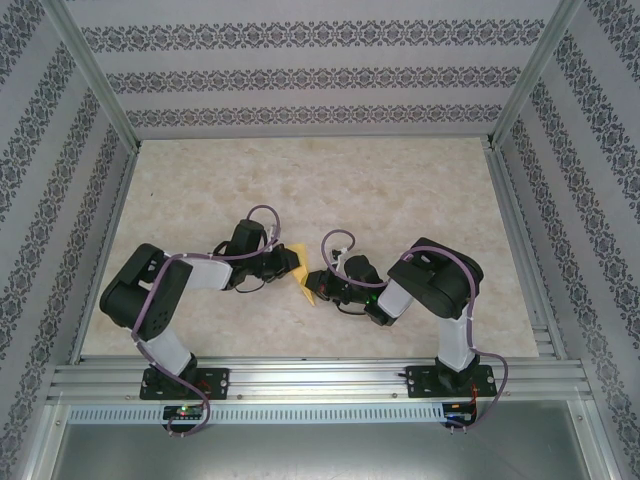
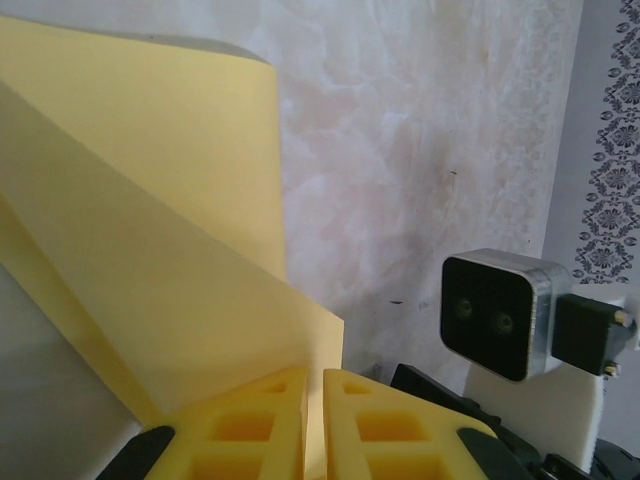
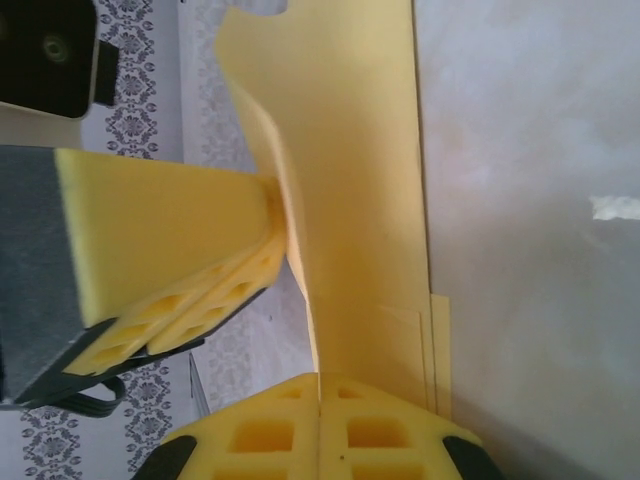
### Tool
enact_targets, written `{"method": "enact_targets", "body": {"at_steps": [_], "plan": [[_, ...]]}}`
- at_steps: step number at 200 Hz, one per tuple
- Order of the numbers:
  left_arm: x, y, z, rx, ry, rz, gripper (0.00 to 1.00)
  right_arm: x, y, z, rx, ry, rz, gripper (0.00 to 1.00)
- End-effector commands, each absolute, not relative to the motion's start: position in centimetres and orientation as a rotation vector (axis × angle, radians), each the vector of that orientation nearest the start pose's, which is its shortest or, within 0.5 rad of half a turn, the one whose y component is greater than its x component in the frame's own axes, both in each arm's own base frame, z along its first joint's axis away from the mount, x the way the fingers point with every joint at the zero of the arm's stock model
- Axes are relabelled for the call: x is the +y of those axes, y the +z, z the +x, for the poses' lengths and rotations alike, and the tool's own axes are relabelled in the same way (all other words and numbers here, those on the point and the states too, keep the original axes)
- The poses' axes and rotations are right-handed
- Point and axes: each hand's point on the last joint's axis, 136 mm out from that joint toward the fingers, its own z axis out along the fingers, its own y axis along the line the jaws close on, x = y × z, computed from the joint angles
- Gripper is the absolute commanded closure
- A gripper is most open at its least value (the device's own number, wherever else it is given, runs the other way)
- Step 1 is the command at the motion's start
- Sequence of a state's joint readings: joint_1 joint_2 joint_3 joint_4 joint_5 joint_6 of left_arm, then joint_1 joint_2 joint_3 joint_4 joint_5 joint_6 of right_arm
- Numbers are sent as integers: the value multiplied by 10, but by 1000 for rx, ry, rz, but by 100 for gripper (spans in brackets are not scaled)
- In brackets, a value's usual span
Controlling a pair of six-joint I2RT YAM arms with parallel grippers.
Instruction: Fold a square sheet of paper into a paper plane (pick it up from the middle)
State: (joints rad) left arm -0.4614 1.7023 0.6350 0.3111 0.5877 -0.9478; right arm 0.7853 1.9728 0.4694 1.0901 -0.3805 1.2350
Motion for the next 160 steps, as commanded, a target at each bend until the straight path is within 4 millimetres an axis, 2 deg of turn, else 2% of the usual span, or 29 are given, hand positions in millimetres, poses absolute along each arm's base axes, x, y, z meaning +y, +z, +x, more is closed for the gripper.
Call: {"method": "enact_targets", "body": {"at_steps": [1, 56, 87, 113, 160], "plan": [[-267, 46, 307, 2527, -1360, -223, 87, 306, -54, 215, 2666, 1305, 367, 99], [-263, 21, 305, 2596, -1288, -229, 87, 305, -51, 214, 2668, 1300, 376, 96], [-257, 9, 298, 2645, -1247, -247, 88, 304, -47, 214, 2688, 1260, 364, 91], [-255, 5, 294, 2659, -1232, -248, 89, 298, -40, 214, 2705, 1200, 353, 84], [-254, 3, 293, 2674, -1222, -227, 89, 297, -18, 211, 2772, 1078, 254, 80]]}}
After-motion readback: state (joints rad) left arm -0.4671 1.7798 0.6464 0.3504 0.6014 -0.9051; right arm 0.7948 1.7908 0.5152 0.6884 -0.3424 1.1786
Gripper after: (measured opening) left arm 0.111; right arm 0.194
